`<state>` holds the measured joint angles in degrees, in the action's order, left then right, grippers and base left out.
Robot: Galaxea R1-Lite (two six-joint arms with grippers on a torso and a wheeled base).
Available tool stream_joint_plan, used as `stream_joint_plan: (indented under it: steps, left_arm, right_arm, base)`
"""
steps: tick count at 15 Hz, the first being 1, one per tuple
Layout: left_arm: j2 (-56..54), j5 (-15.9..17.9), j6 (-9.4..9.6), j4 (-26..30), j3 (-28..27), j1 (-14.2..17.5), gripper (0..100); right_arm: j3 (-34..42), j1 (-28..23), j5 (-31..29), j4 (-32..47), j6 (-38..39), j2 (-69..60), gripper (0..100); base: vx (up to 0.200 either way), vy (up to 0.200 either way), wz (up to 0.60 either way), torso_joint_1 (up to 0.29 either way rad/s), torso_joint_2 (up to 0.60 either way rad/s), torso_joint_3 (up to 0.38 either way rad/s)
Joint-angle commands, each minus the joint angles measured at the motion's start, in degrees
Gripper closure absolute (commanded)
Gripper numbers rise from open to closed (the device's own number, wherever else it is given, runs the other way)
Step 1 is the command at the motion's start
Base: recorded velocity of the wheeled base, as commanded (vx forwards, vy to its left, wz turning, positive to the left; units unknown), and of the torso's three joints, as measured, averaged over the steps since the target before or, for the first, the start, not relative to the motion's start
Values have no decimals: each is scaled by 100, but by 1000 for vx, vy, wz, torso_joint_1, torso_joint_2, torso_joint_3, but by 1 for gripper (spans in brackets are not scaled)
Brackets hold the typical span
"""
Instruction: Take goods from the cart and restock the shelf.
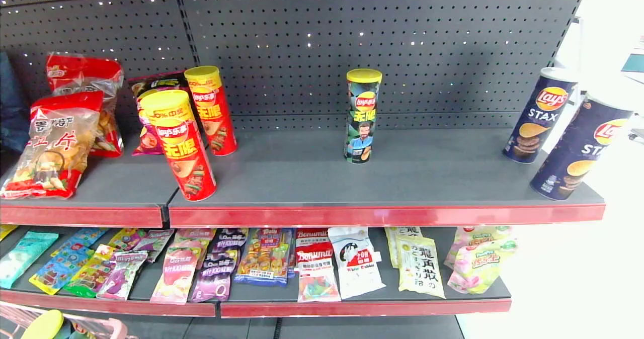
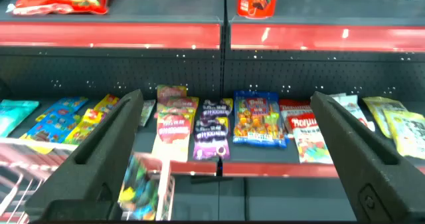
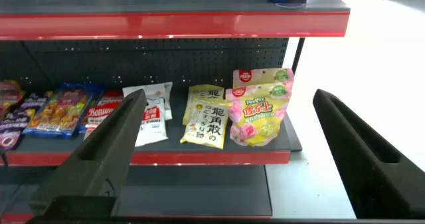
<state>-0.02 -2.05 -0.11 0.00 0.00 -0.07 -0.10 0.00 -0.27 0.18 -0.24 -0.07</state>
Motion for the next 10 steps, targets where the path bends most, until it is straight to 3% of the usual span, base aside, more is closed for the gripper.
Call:
stream_joint_plan:
  steps: [1,5,10]
  left_arm:
    - [2,-6,-7,0,0,-1,0]
    - [2,3,-7,0,0,-1,0]
    - [2,-6,-7,0,0,-1,0]
  right_arm:
    - [1,0,0,-1,-2,7,0]
    - [1,0,9,-1,-2,7,0]
    - [1,0,9,-1,-11,7,0]
  base:
    - [0,0,0,0,0,0]
    - [0,0,0,0,0,0]
    - [0,0,600,6,8,3]
